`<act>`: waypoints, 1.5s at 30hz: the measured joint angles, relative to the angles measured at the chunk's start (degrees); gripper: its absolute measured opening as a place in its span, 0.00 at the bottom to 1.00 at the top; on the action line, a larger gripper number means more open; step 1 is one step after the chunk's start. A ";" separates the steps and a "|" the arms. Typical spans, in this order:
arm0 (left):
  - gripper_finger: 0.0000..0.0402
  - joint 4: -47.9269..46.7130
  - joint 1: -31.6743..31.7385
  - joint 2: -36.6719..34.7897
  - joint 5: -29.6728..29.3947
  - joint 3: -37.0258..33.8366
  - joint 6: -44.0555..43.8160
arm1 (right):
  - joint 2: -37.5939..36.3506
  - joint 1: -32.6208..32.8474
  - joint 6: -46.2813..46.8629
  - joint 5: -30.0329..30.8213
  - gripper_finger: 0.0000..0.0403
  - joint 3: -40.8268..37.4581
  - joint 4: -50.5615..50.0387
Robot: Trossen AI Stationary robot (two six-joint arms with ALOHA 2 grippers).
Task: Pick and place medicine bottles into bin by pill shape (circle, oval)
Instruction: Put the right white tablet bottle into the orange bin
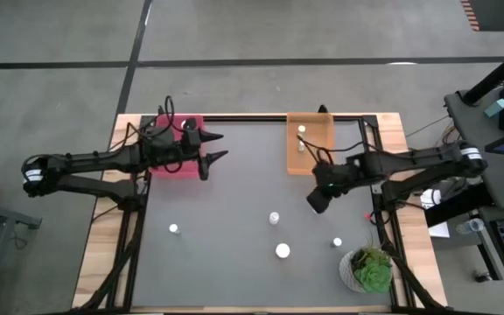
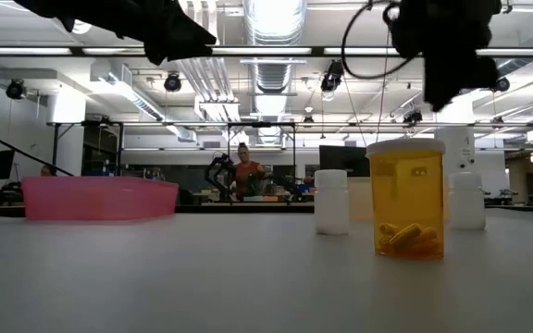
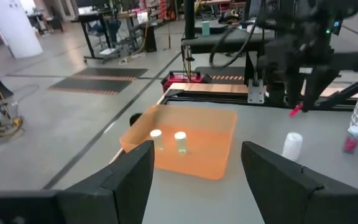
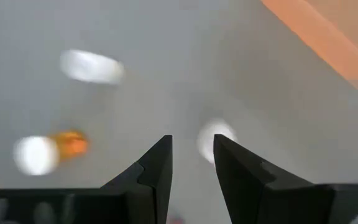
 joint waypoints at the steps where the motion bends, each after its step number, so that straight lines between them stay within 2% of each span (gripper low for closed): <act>1: 0.56 0.07 0.00 -0.04 -0.05 0.00 0.57 | 1.64 0.00 2.09 -0.02 0.27 1.15 -3.50; 5: 0.56 0.42 0.00 -0.10 -0.09 0.00 1.18 | 7.39 -0.02 5.04 -0.53 0.27 4.46 -12.52; 11: 0.56 0.49 0.00 -0.04 -0.20 0.00 1.59 | 13.87 0.02 5.12 -5.02 0.30 6.60 -13.29; 21: 0.56 0.56 0.00 -0.28 -0.40 -0.02 3.97 | 17.58 0.11 5.00 -5.42 0.53 6.27 -10.95; 27: 0.56 0.56 0.00 -0.28 -0.38 -0.02 4.00 | 17.55 0.11 5.90 -5.40 0.62 3.31 -6.46; 37: 0.56 0.54 0.00 -0.14 -0.38 -0.09 4.06 | 17.57 0.11 7.30 -5.22 0.58 -2.48 -0.46; 45: 0.56 0.54 0.00 -0.14 -0.38 -0.09 4.06 | 17.55 0.11 7.65 -4.88 0.46 -4.01 0.86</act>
